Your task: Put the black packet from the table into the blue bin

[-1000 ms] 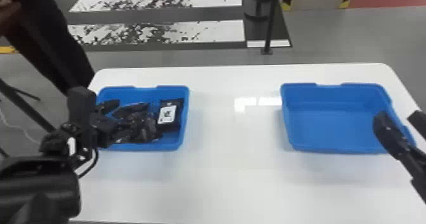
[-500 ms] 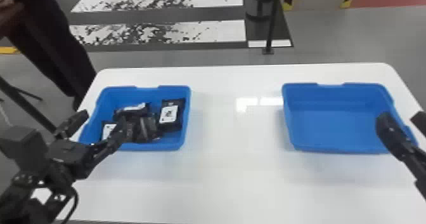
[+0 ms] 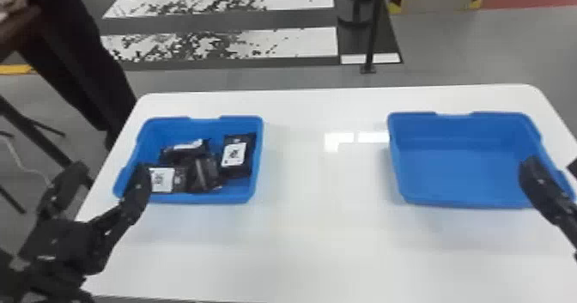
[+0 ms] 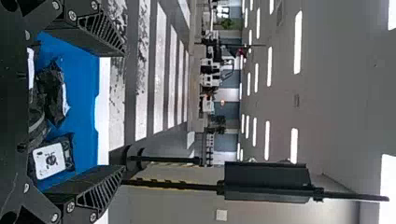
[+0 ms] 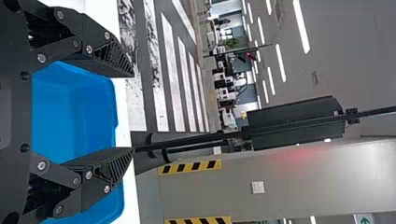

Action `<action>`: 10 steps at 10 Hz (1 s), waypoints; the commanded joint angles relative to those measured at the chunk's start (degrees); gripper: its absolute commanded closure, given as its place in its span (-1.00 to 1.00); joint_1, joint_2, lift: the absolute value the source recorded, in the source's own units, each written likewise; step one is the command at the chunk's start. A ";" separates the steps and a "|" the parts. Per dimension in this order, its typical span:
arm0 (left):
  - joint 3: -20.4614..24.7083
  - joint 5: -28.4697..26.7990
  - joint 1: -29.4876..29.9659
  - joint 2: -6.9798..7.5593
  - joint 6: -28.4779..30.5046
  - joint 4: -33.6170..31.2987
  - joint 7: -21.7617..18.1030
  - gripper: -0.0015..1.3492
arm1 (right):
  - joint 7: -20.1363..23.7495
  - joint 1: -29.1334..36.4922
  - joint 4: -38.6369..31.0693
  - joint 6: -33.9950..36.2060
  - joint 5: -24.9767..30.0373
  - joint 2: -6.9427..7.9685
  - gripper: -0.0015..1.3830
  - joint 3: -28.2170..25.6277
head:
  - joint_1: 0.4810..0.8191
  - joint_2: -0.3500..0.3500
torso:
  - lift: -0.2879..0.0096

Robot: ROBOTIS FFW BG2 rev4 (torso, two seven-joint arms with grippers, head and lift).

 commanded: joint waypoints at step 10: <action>-2.43 2.72 0.49 1.43 -3.09 -0.13 0.30 -0.73 | 0.00 0.45 -0.56 -0.70 0.72 0.05 -0.27 0.12 | 0.27 0.24 | 0.20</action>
